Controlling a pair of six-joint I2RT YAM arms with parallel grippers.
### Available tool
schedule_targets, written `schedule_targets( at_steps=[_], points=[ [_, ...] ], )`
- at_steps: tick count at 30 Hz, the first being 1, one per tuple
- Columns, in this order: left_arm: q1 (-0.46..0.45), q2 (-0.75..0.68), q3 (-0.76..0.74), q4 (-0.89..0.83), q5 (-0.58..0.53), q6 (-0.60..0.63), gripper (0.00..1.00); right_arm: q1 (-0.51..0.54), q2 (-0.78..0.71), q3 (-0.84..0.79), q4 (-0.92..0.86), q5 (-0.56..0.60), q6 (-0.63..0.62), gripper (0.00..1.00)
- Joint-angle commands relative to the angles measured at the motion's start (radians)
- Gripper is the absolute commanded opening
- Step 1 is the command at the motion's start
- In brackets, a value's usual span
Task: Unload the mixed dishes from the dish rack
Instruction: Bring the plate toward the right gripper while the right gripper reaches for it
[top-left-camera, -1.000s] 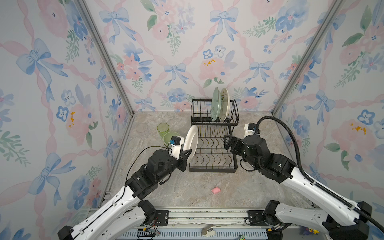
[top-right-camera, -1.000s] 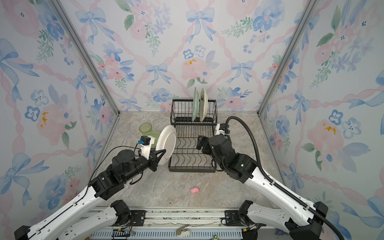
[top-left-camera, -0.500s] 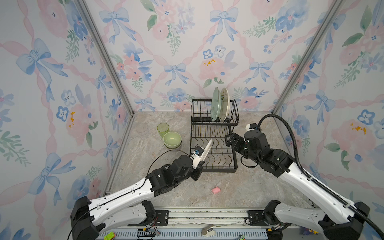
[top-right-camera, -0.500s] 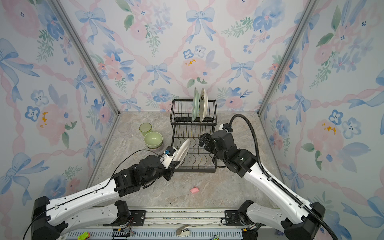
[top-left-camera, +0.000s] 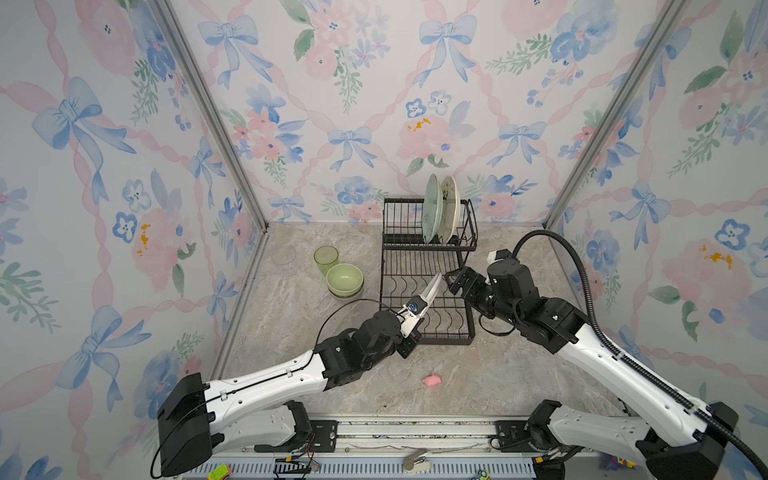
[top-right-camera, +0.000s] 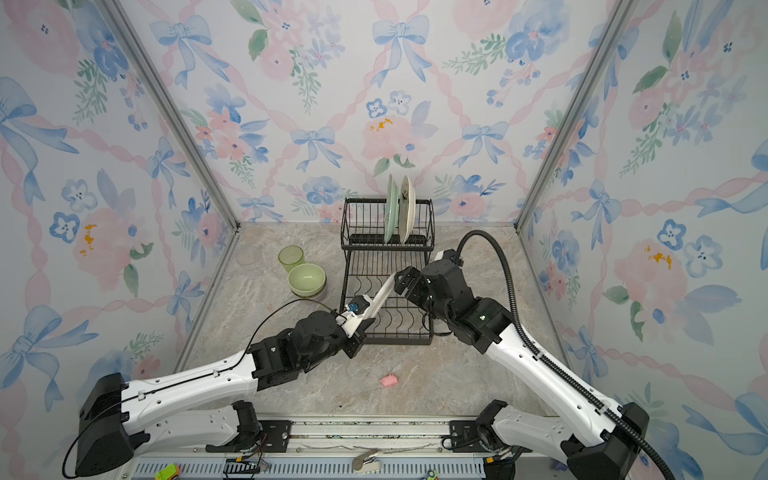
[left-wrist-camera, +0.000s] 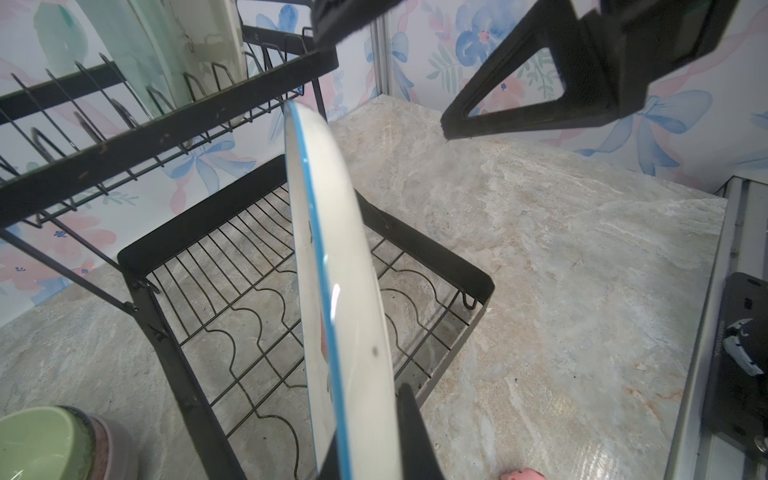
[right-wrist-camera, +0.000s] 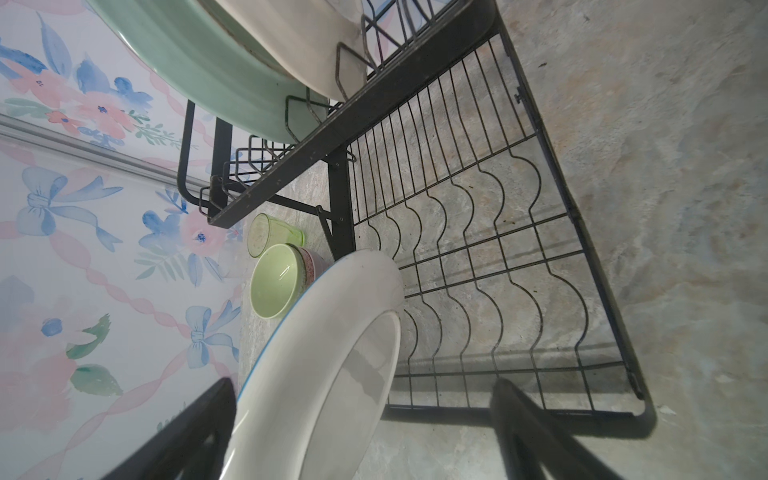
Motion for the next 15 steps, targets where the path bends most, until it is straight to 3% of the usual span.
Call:
schedule_targets(
  at_steps=[1,10,15],
  points=[
    [-0.012,0.015,0.061,0.160,-0.025,0.065,0.00,-0.010,0.002,-0.011,0.000,-0.013,0.020,0.97],
    [-0.034,0.088,0.097,0.200,-0.023,0.135,0.00,-0.035,0.053,-0.053,0.036,-0.087,0.070,0.99],
    [-0.041,0.098,0.088,0.248,-0.004,0.154,0.00,-0.053,0.070,-0.082,0.095,-0.140,0.097,0.88]
  ],
)
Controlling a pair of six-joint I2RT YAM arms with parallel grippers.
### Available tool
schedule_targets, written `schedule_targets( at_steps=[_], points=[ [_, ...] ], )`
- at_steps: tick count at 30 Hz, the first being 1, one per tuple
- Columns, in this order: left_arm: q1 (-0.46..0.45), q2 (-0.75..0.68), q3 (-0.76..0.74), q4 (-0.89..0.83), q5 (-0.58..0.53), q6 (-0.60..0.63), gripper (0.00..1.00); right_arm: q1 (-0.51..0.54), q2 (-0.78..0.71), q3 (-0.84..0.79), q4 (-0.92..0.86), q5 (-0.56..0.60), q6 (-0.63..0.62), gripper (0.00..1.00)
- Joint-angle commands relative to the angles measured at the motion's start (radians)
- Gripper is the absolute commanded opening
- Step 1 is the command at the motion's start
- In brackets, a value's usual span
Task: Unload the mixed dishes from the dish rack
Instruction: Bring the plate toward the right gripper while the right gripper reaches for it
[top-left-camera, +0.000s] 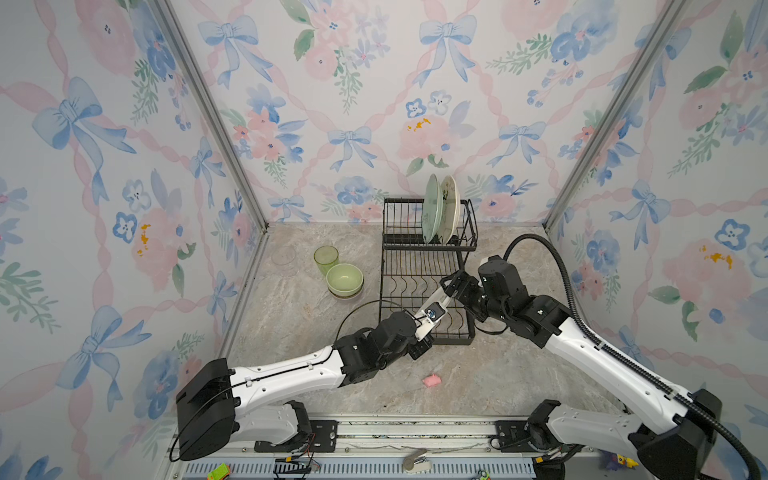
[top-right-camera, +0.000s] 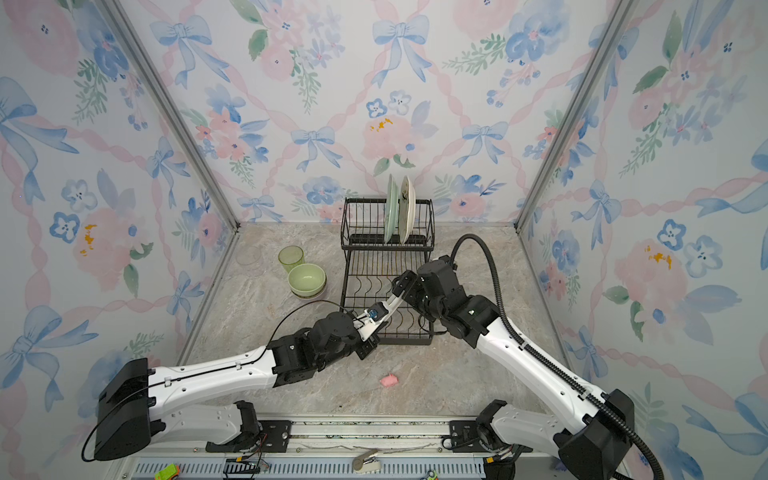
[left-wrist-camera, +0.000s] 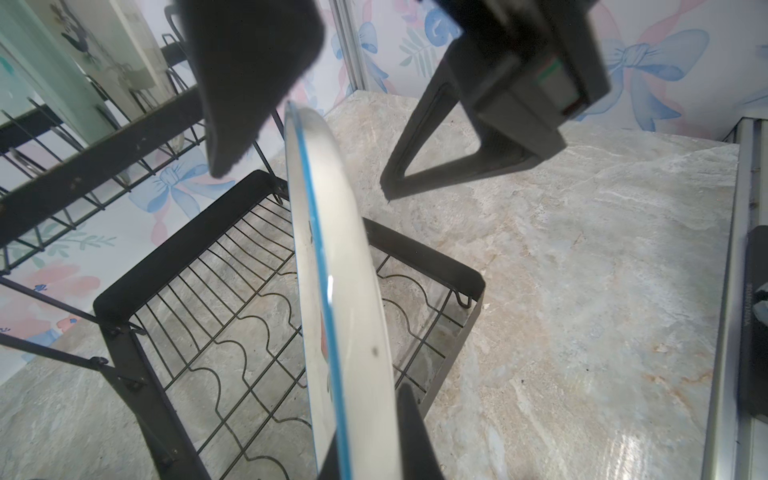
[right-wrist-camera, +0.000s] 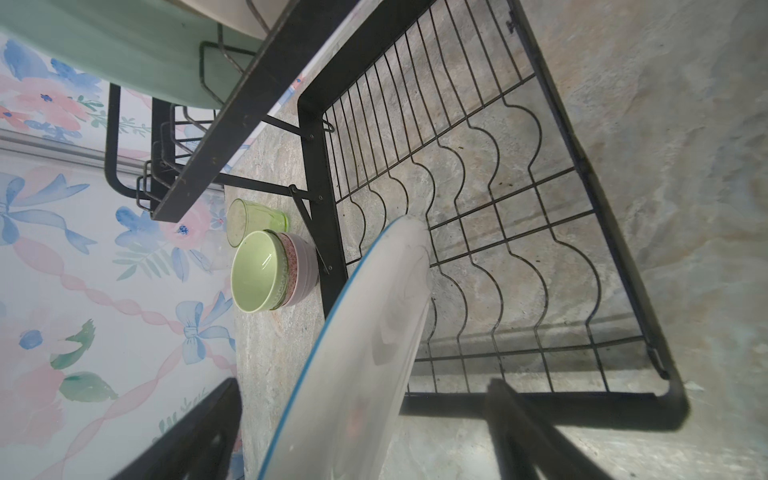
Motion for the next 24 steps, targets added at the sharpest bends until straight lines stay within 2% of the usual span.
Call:
schedule_targets(
  at_steps=[1,5,12,24],
  points=[
    [-0.007,-0.008,0.048,0.177,-0.007,0.045,0.00,-0.012,0.006,-0.021,0.046,-0.049,0.029,0.84],
    [-0.007,0.011,0.049,0.196,-0.009,0.063,0.00,-0.013,0.014,-0.020,0.060,-0.065,0.031,0.71],
    [-0.008,0.058,0.030,0.242,-0.037,0.094,0.00,-0.025,0.026,-0.020,0.080,-0.101,0.037,0.40],
    [-0.008,0.055,0.007,0.282,-0.056,0.122,0.00,-0.054,0.047,-0.025,0.116,-0.178,0.058,0.12]
  ],
)
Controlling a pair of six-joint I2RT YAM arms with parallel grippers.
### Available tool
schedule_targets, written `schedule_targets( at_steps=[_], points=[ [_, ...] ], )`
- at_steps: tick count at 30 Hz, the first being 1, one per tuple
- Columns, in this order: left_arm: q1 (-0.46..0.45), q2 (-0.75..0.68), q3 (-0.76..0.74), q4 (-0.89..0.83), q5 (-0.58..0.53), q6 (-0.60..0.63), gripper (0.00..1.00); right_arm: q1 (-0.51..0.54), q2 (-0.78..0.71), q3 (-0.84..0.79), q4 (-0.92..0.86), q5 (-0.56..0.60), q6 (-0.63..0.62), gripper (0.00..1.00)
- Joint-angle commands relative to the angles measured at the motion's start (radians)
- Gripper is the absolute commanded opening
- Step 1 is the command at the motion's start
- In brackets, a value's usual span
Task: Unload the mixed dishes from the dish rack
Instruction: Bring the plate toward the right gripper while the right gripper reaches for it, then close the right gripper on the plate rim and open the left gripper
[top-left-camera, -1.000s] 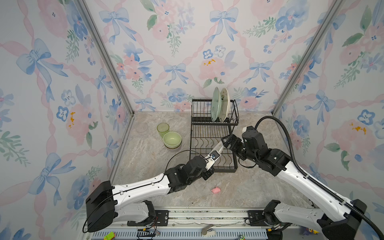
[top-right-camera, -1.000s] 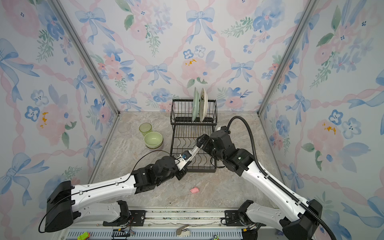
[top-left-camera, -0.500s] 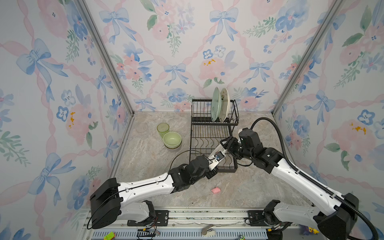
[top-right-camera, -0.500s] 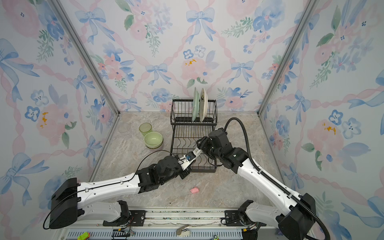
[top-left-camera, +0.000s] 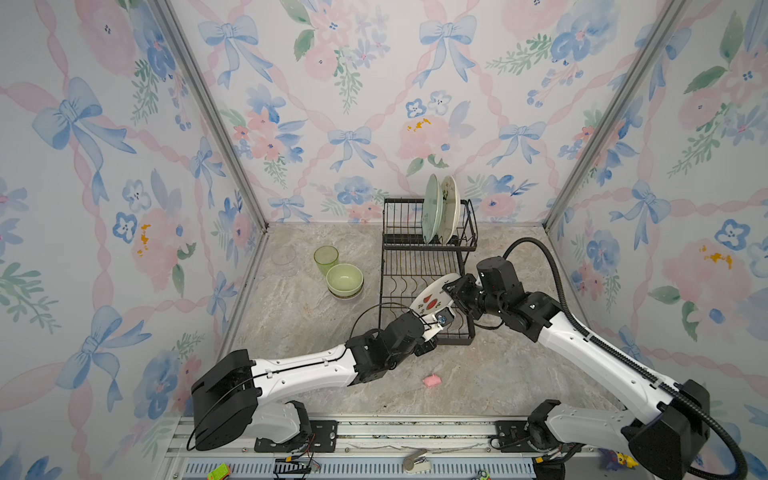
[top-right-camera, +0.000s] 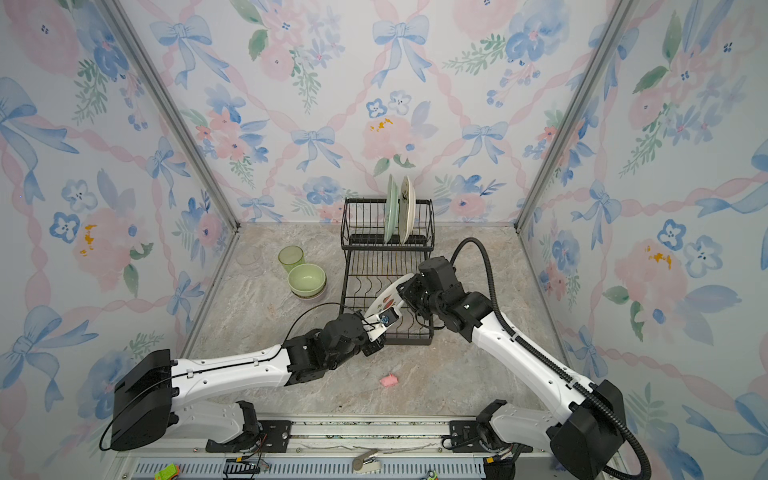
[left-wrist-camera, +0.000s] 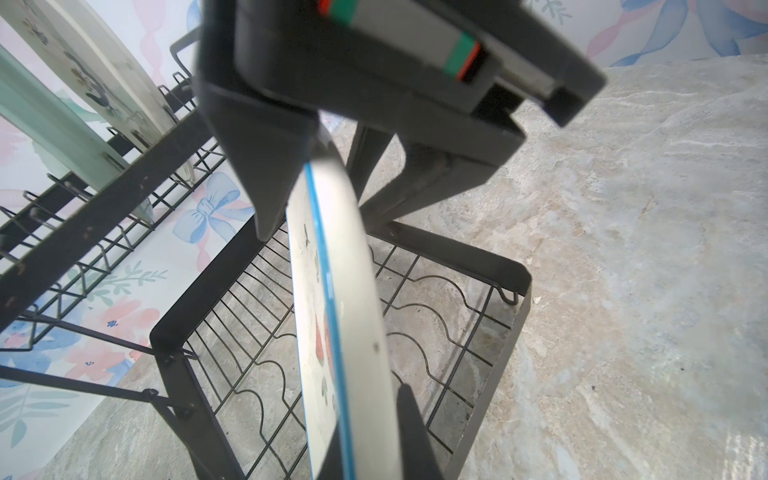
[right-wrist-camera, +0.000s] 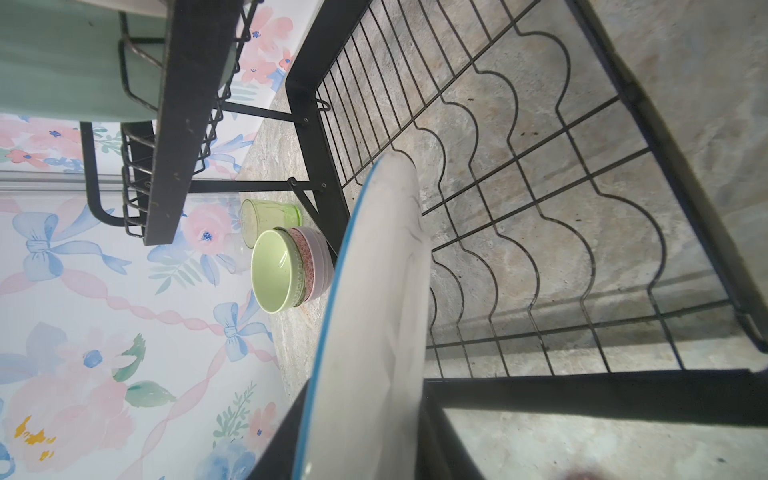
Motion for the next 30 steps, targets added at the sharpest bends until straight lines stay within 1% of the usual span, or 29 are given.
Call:
schedule_targets(
  at_steps=[1,7,9,10,11,12,14,15,16,17,19,20,21,22,23,24,25,30],
  points=[
    [-0.001,-0.040,0.007,0.180,0.030,-0.047,0.00,-0.011,0.004,-0.013,0.063,-0.058,-0.070,0.10],
    [-0.002,-0.048,-0.004,0.182,0.009,-0.035,0.00,-0.020,0.001,-0.020,0.068,-0.072,-0.064,0.00],
    [-0.004,-0.051,-0.011,0.188,0.009,-0.027,0.00,-0.022,0.001,-0.021,0.068,-0.078,-0.068,0.00],
    [-0.005,-0.056,-0.018,0.193,0.009,-0.024,0.02,-0.024,0.001,-0.021,0.069,-0.081,-0.072,0.00],
    [-0.005,-0.058,-0.023,0.198,0.009,-0.020,0.11,-0.025,0.003,-0.021,0.073,-0.087,-0.075,0.00],
    [-0.006,-0.063,-0.033,0.207,0.010,-0.016,0.17,-0.027,0.003,-0.022,0.077,-0.095,-0.076,0.00],
    [-0.007,-0.075,-0.048,0.232,0.011,-0.012,0.21,-0.032,0.001,-0.030,0.091,-0.104,-0.069,0.00],
    [-0.007,-0.083,-0.065,0.245,0.013,-0.011,0.26,-0.033,-0.001,-0.036,0.100,-0.106,-0.065,0.00],
    [-0.007,-0.090,-0.088,0.258,0.010,-0.011,0.36,-0.035,-0.003,-0.043,0.109,-0.107,-0.061,0.00],
    [-0.007,-0.095,-0.098,0.272,0.008,-0.012,0.43,-0.038,-0.004,-0.048,0.114,-0.106,-0.056,0.00],
    [-0.007,-0.100,-0.110,0.285,0.004,-0.012,0.46,-0.042,-0.002,-0.055,0.117,-0.106,-0.052,0.00],
    [-0.007,-0.100,-0.111,0.286,0.002,-0.012,0.50,-0.044,-0.002,-0.058,0.117,-0.108,-0.050,0.00],
    [-0.008,-0.100,-0.114,0.286,0.001,-0.013,0.57,-0.046,-0.001,-0.062,0.121,-0.109,-0.048,0.00],
    [-0.008,-0.101,-0.114,0.286,-0.004,-0.016,0.68,-0.048,0.001,-0.063,0.122,-0.112,-0.046,0.00],
    [-0.007,-0.101,-0.117,0.286,-0.008,-0.023,0.76,-0.049,0.001,-0.066,0.126,-0.113,-0.044,0.00],
    [-0.007,-0.103,-0.120,0.287,-0.008,-0.025,0.95,-0.050,0.000,-0.070,0.127,-0.113,-0.042,0.00],
    [-0.008,-0.105,-0.123,0.287,-0.011,-0.029,0.98,-0.050,-0.002,-0.072,0.127,-0.110,-0.039,0.00],
    [-0.007,-0.105,-0.131,0.291,-0.024,-0.033,0.98,-0.052,-0.005,-0.077,0.123,-0.104,-0.036,0.00]
  ],
)
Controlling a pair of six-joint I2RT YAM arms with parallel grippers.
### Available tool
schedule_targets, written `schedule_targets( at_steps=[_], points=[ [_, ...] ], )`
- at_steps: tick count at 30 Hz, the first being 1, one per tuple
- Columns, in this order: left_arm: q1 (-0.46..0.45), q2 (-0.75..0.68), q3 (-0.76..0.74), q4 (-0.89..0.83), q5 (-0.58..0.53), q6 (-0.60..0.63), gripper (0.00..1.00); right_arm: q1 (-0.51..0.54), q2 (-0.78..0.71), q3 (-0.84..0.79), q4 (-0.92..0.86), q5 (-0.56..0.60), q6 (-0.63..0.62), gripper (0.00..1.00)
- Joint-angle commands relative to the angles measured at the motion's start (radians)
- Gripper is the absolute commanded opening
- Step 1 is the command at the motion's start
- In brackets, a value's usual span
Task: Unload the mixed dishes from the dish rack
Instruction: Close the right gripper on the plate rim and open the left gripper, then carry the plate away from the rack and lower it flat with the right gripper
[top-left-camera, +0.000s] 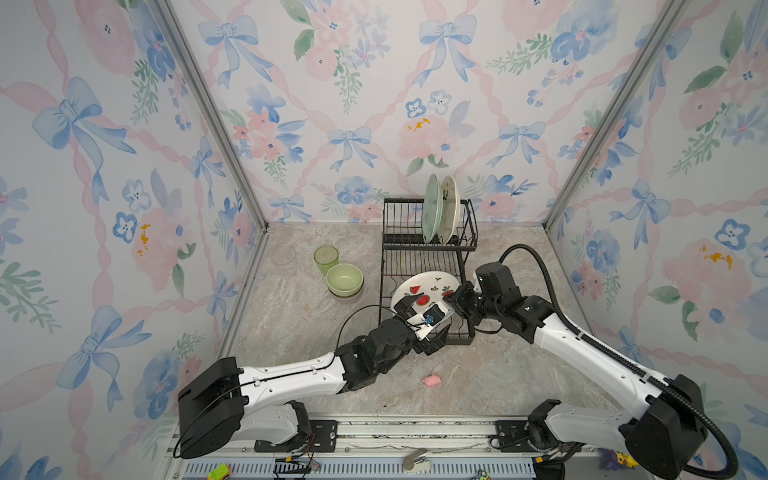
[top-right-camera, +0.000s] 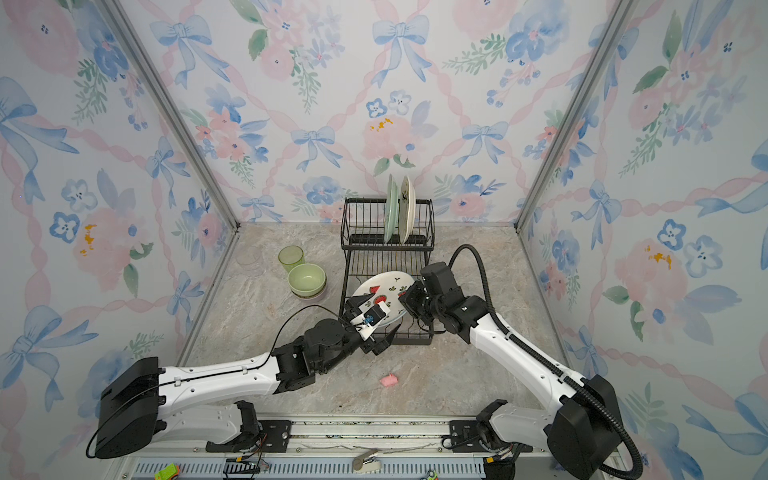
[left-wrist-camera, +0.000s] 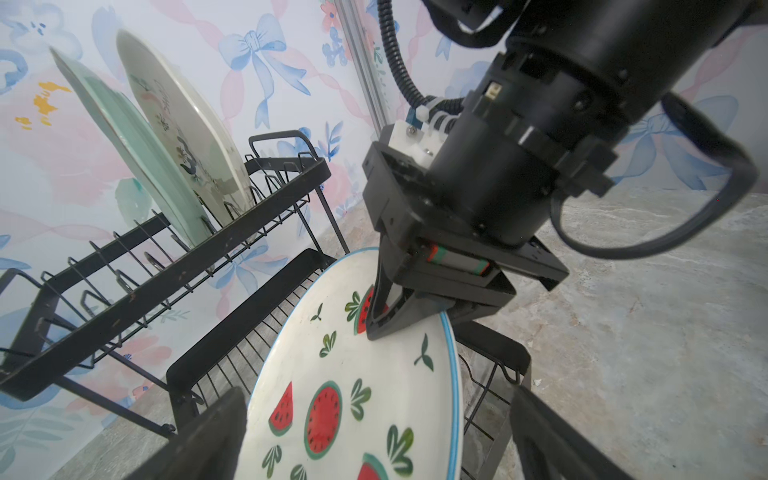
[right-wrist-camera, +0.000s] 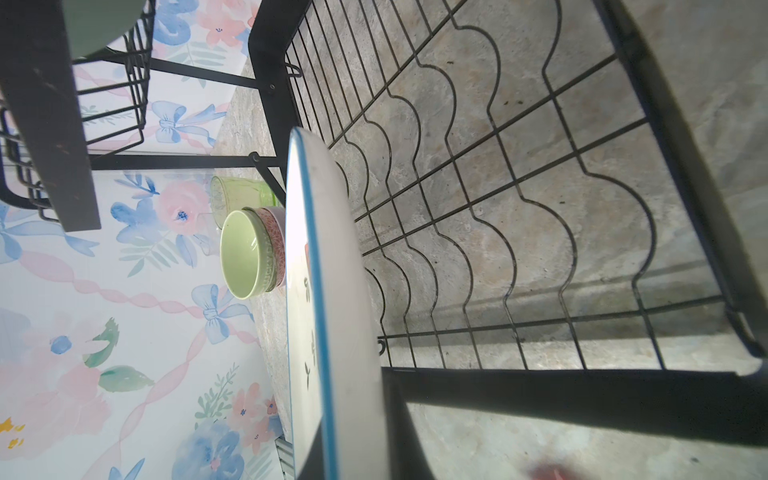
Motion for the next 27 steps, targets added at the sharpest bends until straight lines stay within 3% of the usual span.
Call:
schedule_targets(
  at_steps=[1,17,23,27],
  points=[
    [0.002,-0.019,-0.017,0.029,-0.020,-0.016,0.98,-0.013,-0.018,0.011,0.072,-0.014,0.003,0.00],
    [0.003,0.002,-0.015,0.047,-0.004,-0.043,0.98,-0.044,-0.145,-0.037,-0.066,0.080,-0.031,0.00],
    [0.002,-0.008,-0.036,0.059,-0.002,-0.065,0.98,-0.123,-0.274,-0.066,-0.184,0.137,-0.053,0.00],
    [0.003,-0.020,-0.053,0.062,0.021,-0.098,0.98,-0.238,-0.378,-0.070,-0.284,0.180,-0.110,0.00]
  ],
)
